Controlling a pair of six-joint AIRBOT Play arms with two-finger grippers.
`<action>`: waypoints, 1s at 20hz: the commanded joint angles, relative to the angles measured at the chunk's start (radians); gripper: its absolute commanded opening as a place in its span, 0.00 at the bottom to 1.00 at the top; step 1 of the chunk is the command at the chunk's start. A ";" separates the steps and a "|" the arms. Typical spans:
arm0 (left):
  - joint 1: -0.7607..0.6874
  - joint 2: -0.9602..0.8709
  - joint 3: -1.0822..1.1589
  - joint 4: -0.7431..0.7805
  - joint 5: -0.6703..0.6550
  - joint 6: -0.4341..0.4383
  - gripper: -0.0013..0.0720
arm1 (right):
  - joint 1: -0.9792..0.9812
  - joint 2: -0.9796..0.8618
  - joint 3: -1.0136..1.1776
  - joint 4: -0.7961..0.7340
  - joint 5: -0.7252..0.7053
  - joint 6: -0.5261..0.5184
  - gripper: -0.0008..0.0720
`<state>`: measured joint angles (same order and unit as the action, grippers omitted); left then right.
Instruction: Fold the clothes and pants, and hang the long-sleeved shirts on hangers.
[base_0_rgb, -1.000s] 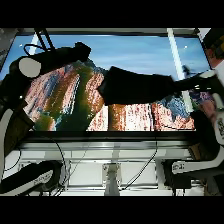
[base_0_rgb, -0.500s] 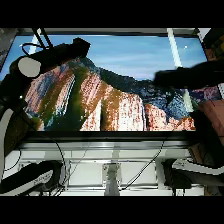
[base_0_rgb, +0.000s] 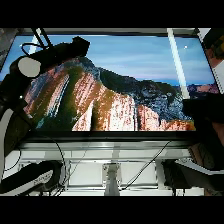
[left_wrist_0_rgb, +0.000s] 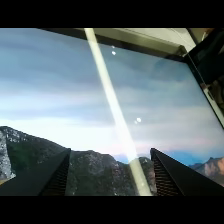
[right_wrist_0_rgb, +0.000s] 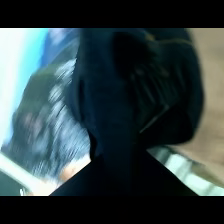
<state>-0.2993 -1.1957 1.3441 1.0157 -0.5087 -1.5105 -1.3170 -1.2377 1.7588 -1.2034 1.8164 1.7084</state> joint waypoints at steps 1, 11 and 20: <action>0.000 0.000 0.000 0.000 0.001 0.000 0.76 | -0.240 0.058 0.003 -0.031 0.021 -0.014 0.04; 0.000 0.000 0.000 0.000 0.027 0.016 0.76 | -0.346 0.065 0.003 -0.133 0.021 -0.008 0.86; 0.024 0.022 0.000 0.002 0.041 0.173 0.04 | -0.110 0.065 0.003 0.635 -0.071 -0.031 0.04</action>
<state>-0.2893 -1.1889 1.3441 1.0168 -0.4740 -1.4078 -1.5547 -1.1728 1.7618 -0.8669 1.7779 1.7054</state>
